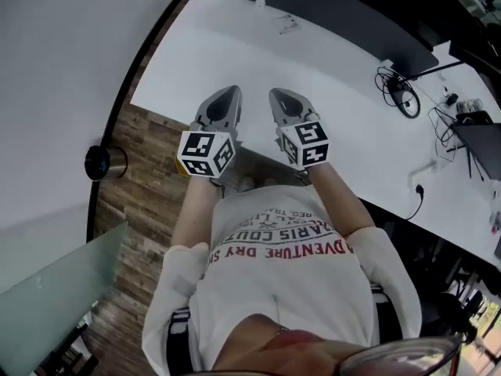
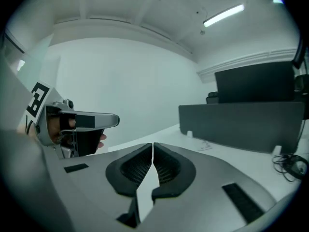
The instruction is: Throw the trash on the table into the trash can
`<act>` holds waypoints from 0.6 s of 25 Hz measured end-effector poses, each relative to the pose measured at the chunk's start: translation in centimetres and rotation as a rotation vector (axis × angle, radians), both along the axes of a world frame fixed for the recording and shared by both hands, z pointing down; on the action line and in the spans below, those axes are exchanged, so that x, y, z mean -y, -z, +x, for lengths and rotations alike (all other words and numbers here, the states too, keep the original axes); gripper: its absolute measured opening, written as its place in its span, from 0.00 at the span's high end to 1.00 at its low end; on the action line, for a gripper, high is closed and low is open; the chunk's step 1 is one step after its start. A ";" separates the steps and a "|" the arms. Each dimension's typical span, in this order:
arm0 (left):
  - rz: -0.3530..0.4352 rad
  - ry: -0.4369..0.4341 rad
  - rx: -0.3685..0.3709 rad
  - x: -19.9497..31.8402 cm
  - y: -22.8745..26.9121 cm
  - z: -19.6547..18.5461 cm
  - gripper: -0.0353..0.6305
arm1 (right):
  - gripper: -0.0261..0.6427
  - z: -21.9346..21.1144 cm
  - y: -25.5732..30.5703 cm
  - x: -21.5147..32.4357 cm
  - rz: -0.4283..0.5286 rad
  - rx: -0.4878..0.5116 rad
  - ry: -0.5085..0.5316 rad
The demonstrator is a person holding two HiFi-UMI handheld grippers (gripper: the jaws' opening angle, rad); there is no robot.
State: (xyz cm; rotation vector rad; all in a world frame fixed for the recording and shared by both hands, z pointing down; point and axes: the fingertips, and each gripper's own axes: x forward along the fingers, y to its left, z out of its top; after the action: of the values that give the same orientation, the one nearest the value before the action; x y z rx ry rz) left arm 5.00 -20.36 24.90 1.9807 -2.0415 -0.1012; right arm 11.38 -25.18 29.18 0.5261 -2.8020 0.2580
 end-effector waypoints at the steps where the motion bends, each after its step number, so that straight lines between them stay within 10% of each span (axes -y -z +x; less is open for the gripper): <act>1: 0.006 -0.052 0.016 1.5 0.4 1.5 0.91 | 0.91 1.9 0.4 1.3 0.014 0.002 -0.060; 9: 0.053 -0.348 0.126 7.5 2.6 10.7 0.91 | 0.91 14.7 1.6 6.4 0.048 0.023 -0.501; 15: 0.034 -0.420 0.066 6.5 1.9 12.7 0.91 | 0.91 17.5 1.1 4.1 0.063 0.010 -0.601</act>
State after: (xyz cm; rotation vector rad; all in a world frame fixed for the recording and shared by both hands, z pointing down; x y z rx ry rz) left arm 17.68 -26.90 23.01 2.4141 -1.6229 0.0199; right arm 28.92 -29.30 28.03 1.3768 -2.5923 0.2879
